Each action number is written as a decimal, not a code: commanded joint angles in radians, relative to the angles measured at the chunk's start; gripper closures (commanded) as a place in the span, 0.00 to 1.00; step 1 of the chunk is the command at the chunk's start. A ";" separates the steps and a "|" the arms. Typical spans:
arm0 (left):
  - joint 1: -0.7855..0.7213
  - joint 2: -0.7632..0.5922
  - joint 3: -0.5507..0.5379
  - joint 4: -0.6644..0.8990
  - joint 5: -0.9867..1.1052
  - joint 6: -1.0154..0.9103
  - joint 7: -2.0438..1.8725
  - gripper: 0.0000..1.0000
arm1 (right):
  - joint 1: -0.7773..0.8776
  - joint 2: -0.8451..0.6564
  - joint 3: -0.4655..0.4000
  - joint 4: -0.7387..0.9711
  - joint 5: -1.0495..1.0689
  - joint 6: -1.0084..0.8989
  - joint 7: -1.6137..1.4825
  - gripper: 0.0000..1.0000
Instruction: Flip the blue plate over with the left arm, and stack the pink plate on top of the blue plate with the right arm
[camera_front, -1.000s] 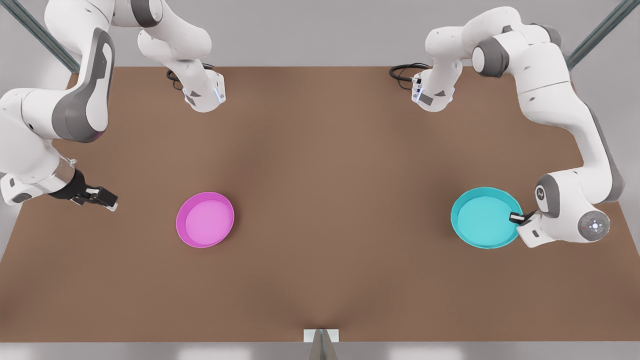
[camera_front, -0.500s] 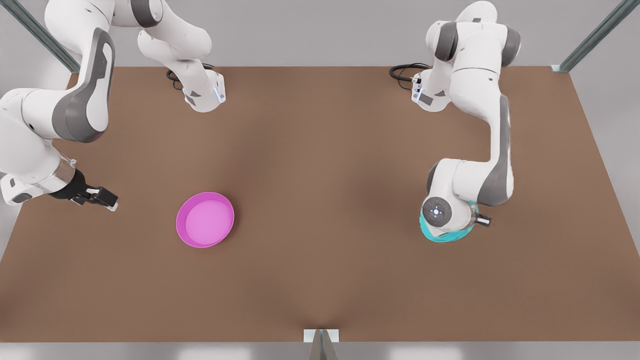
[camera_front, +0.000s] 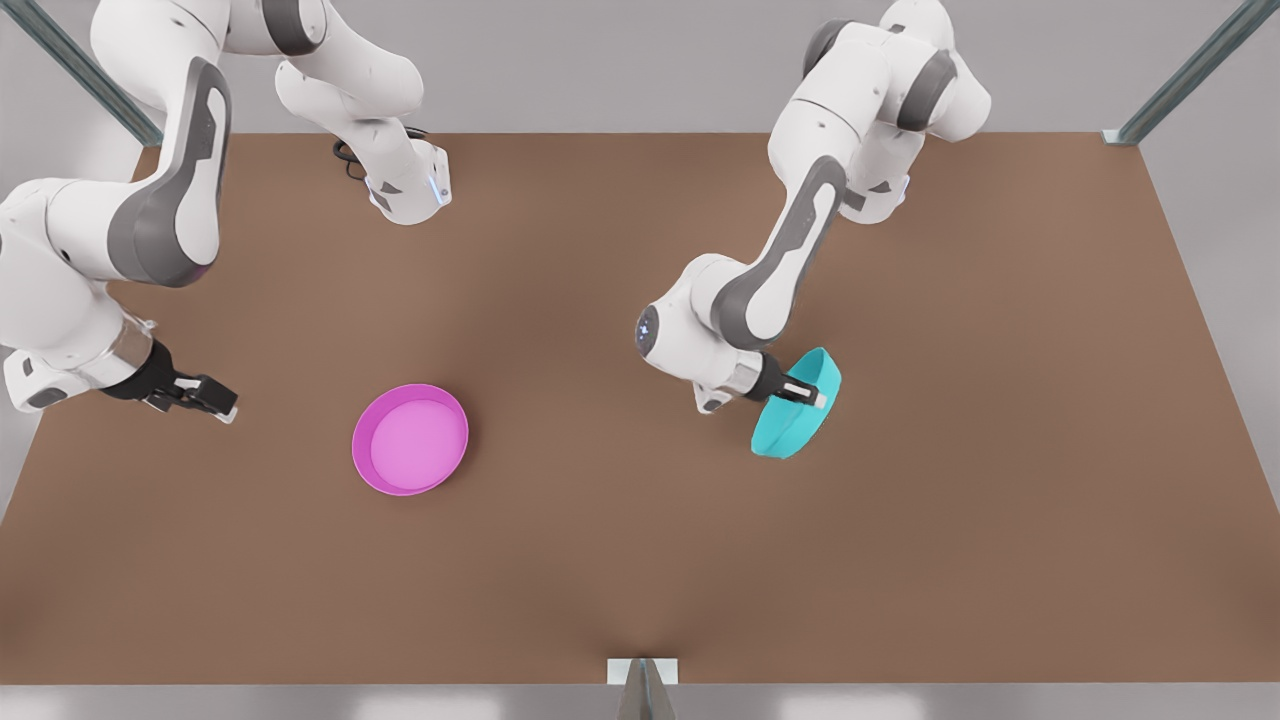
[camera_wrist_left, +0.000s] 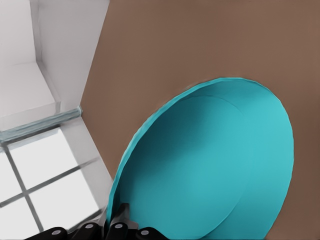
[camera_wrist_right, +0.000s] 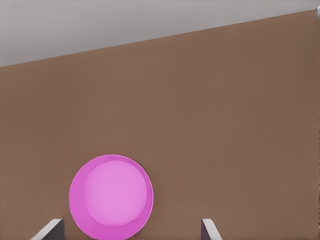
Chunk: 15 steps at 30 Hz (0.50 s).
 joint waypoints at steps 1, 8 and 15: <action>-0.006 0.001 0.001 0.000 -0.033 -0.001 -0.009 0.79 | 0.004 0.000 0.000 -0.001 -0.003 0.000 0.000 0.00; -0.150 0.041 0.001 -0.017 0.208 -0.086 -0.245 0.79 | 0.002 0.000 -0.001 0.001 0.004 0.002 0.000 0.00; -0.271 0.116 -0.001 -0.074 0.320 -0.122 -0.503 0.79 | 0.004 0.003 0.000 0.001 -0.002 0.008 0.000 0.00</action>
